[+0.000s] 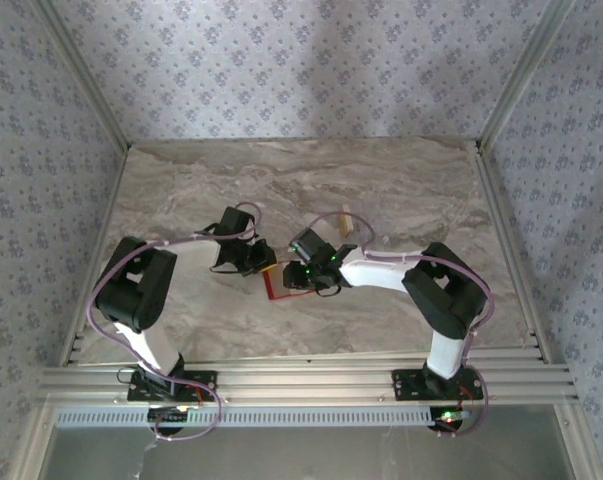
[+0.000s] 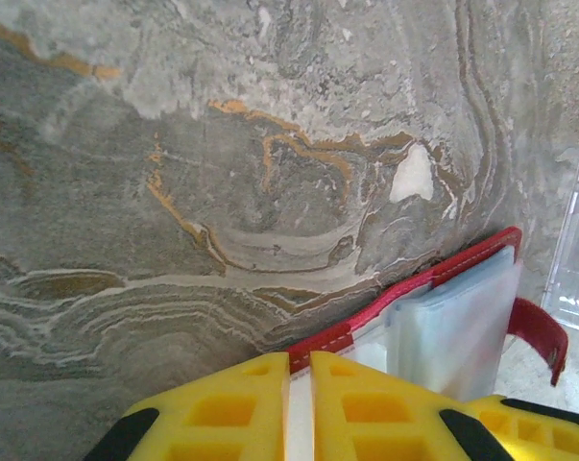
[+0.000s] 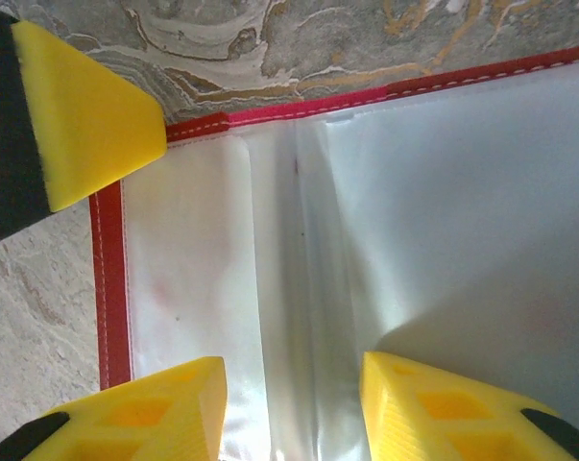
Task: Put the credit cards into the card holder
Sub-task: Flip over the card slot in the card holder, then rotate the card holder at the center of the table.
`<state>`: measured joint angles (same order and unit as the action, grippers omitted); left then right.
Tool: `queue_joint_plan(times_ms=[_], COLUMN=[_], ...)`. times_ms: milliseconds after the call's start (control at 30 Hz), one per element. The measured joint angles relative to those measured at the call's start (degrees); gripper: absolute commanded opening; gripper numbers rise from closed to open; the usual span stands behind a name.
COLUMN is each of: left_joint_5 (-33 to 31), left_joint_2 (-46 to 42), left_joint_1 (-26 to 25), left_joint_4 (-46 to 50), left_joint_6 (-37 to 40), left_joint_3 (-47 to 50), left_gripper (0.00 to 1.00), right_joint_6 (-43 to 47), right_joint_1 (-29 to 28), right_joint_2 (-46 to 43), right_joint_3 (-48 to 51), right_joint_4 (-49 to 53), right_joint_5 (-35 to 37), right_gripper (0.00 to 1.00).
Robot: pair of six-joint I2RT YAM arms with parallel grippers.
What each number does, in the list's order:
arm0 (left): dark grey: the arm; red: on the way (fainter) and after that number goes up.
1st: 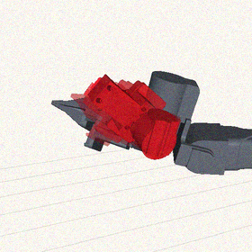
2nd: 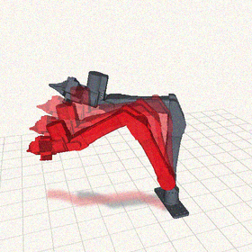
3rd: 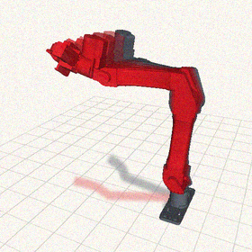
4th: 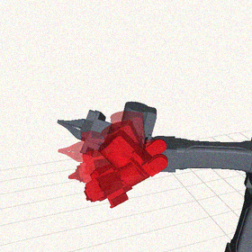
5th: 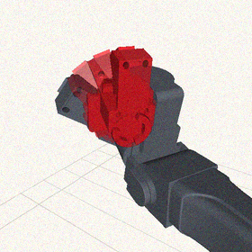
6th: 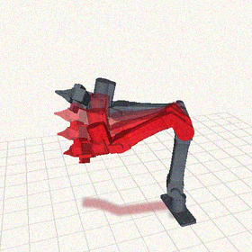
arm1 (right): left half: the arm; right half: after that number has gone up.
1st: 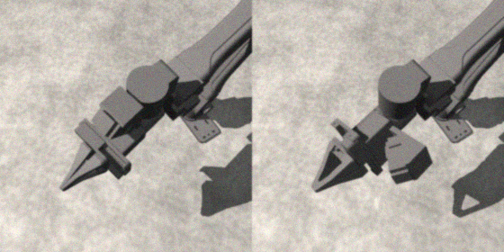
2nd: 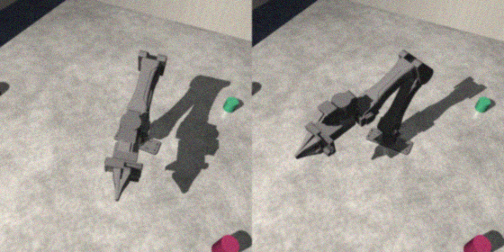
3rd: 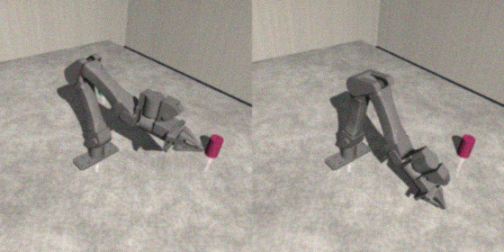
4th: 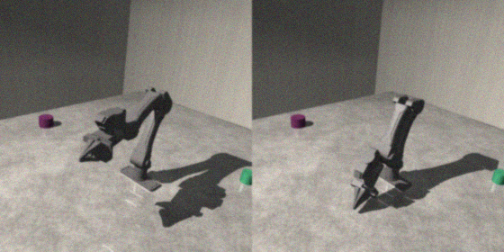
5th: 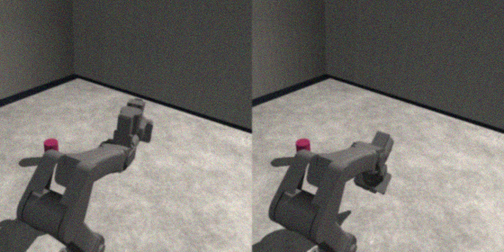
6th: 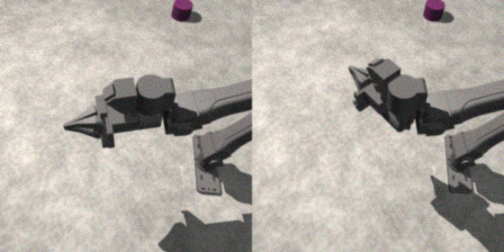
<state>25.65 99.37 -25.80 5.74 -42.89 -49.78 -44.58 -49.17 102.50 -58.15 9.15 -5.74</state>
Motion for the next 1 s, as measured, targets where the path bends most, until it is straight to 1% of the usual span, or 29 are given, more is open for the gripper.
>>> queue_joint_plan(times_ms=[267, 367, 433, 533, 600, 700, 767, 833, 1000], left_joint_5=[-0.85, -0.87, -0.85, -0.87, -1.64, -4.31, -5.73, -5.9, -5.07], left_joint_2=[2.03, 2.01, 1.92, 0.28, -3.48, -11.52, -16.31, -19.08, -18.73], left_joint_1=[0.0, -0.07, -0.07, 0.31, 0.85, 1.6, 1.77, 1.79, 1.79], left_joint_4=[1.99, 2.21, 2.21, 2.19, 2.75, 5.01, 5.31, 5.29, 6.45], left_joint_6=[0.5, 0.9, 0.92, 0.9, 1.05, 1.92, 2.4, 2.4, 2.29], left_joint_3=[-1.95, -2.01, -2.01, -1.27, 0.24, 1.36, 1.36, 1.36, 1.36], left_gripper=[0.12, 0.13, 0.13, 0.15, 0.19, 0.24, 0.25, 0.24, 0.23], right_joint_6=[2.25, 3.8, 4.87, 5.99, 6.6, 7.08, 7.17, 7.23, 6.45], right_joint_1=[1.86, 2.45, 2.6, 2.64, 2.64, 2.64, 2.64, 2.56, 1.81], right_joint_2=[-2.14, -2.86, -2.86, -2.89, -2.97, -2.99, -2.99, -2.97, -2.36], right_joint_3=[-0.44, -1.86, -3.48, -4.98, -5.03, -5.03, -5.03, -5.03, -4.96], right_joint_4=[5.16, 7.3, 8.41, 8.81, 9.14, 10.05, 10.54, 10.73, 9.9], right_joint_5=[0.02, -0.02, -0.02, -0.02, 0.0, 0.0, -0.04, -0.26, -2.45], right_gripper=[0.53, 0.53, 0.51, 0.44, 0.4, 0.36, 0.32, 0.29, 0.27])
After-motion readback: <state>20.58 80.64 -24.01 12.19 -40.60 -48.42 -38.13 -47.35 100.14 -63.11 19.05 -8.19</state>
